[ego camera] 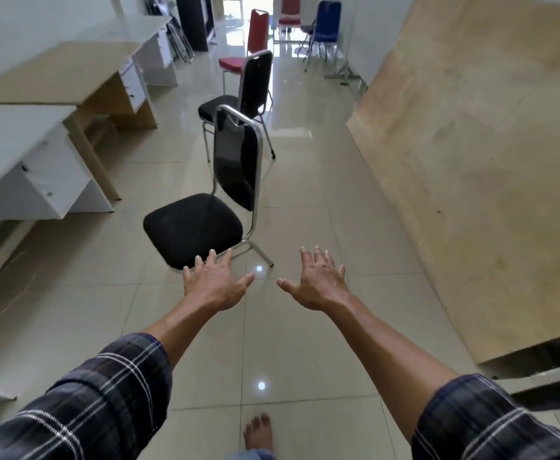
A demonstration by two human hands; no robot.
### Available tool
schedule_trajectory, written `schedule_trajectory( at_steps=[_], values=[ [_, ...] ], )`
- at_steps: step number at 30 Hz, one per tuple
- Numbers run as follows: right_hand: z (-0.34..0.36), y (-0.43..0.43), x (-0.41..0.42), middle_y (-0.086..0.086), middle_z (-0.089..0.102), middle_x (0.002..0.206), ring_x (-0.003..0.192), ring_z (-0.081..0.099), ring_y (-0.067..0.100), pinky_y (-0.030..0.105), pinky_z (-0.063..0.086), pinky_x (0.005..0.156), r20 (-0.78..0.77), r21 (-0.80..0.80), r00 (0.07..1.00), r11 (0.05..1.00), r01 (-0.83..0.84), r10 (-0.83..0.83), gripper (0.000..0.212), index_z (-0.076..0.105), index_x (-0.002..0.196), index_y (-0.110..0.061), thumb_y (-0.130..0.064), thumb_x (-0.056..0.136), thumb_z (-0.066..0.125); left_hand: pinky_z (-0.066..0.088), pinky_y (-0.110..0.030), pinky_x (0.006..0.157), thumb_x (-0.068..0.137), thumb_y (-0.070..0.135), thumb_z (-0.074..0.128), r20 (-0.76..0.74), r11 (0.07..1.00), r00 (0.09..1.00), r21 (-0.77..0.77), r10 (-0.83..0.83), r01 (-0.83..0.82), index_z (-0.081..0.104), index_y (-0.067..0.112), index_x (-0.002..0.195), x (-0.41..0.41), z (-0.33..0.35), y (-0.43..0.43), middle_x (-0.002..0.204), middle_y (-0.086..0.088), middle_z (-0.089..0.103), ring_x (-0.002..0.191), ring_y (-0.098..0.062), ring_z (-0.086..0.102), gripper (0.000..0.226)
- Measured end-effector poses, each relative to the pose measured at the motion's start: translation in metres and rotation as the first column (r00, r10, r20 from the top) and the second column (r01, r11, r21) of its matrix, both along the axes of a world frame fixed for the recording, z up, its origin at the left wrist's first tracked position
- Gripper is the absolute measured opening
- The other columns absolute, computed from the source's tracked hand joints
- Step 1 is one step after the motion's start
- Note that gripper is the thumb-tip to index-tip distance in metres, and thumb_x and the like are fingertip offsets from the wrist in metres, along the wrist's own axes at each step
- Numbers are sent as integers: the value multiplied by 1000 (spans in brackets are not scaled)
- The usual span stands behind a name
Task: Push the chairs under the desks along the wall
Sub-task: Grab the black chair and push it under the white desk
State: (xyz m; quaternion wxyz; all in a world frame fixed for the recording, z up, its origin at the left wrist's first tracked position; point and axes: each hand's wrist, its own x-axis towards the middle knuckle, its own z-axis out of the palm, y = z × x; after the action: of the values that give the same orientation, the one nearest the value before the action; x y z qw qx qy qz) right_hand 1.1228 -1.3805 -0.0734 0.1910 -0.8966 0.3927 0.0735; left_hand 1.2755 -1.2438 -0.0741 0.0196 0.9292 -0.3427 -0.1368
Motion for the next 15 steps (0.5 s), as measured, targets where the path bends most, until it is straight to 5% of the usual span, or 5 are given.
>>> schedule_trajectory(
  at_steps=[15],
  values=[
    [-6,-247,186,12,-1,167,154,-6,28,57,3,121,34,3,997,998,-68,67,97,4,160,-18,-71,90,46,13,-55,117,86,75,33,-7,999,1000,-32,6,-6,12,30,154,175,-6,-257,161,-8,17,147,-34,12,84]
  ],
)
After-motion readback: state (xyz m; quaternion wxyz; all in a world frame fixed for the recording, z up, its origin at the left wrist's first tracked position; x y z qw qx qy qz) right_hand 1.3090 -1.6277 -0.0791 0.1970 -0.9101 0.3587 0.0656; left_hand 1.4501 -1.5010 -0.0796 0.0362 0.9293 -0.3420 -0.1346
